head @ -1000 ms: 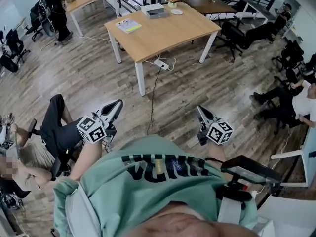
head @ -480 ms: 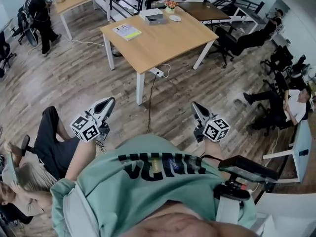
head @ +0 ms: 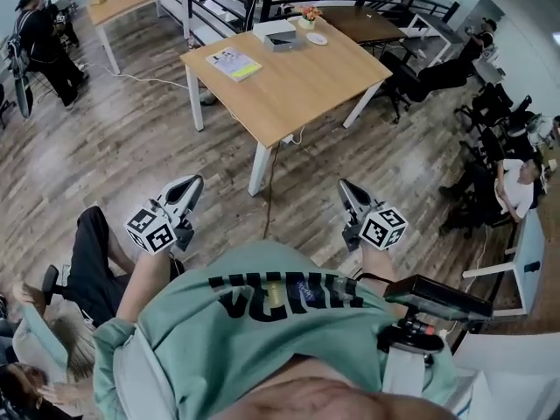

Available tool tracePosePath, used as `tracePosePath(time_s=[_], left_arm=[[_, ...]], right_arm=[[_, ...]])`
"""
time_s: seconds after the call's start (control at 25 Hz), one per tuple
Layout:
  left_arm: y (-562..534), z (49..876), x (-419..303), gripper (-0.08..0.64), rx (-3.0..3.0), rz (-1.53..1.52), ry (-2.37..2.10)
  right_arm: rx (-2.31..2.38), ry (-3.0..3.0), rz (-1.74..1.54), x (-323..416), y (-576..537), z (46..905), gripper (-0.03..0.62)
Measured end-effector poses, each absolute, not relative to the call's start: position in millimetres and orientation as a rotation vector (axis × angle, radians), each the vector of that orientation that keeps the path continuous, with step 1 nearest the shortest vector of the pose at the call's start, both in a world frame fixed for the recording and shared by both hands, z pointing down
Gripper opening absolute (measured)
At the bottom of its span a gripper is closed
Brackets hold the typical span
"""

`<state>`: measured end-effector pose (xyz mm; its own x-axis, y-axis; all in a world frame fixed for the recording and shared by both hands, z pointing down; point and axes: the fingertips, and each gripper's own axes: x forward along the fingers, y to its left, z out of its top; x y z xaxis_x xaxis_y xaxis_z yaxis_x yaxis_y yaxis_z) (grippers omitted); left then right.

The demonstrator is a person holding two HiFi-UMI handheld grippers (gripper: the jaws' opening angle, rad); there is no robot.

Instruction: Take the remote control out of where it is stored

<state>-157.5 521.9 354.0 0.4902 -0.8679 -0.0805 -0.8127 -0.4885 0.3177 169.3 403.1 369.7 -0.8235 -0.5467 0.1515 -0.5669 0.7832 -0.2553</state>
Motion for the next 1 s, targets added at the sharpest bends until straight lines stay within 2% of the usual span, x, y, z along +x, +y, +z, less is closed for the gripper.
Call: tracePosePath(time_s=[0.44,0.68,1.0], left_arm=[[486.8,388.1,-194.4,0.005,2.384,-0.378,-1.478],[456.7,380.0,-179.2,0.005,2.364,-0.364,-1.585],[394.4,354.9,-139.7,0.005,2.305,-0.357,-1.772]], right_arm=[[0.778,-2.881,0.463,111.0,347.2,383.7,0.005],[0.631,-2.93,0.474,101.4,291.3,389.1,0.005],[0.465,-3.026,0.44,124.6,187.8,364.6,0.005]])
